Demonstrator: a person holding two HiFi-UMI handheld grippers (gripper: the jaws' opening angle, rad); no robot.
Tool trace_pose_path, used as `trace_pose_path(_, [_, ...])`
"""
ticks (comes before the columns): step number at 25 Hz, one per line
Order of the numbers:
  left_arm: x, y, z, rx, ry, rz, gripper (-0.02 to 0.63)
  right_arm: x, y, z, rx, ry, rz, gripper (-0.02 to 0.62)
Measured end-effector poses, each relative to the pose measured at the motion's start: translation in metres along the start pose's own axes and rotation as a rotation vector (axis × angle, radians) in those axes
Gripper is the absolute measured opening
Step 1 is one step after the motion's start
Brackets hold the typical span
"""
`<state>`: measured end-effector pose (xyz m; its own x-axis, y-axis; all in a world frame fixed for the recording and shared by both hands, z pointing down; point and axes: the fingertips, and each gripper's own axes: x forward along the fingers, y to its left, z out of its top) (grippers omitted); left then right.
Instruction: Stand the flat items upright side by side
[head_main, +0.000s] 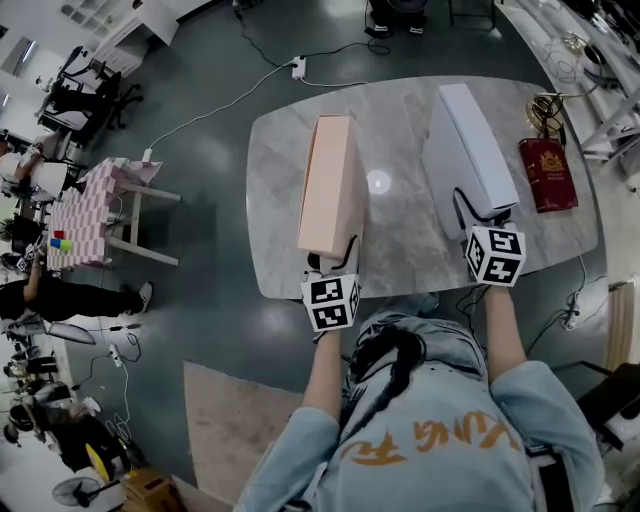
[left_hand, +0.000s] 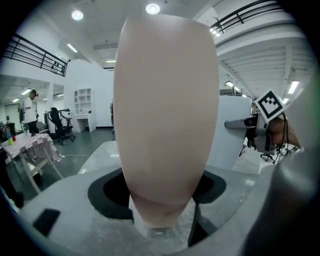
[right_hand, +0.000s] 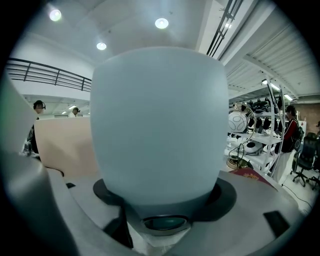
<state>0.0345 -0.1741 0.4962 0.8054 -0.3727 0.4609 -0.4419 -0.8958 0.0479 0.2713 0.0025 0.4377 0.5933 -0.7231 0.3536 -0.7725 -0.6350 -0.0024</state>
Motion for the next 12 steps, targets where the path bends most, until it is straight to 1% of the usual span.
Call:
trace_pose_path(6, [0.021,-0.012,0.010,-0.016,0.019,0.022,0.314,0.005,0.010,0.002,-0.002,0.000,0.000,0.348])
trace_pose_path(12, [0.046,-0.030,0.028,0.008,0.022,0.014,0.316,0.013,0.024,0.006,-0.011,0.010,0.001,0.348])
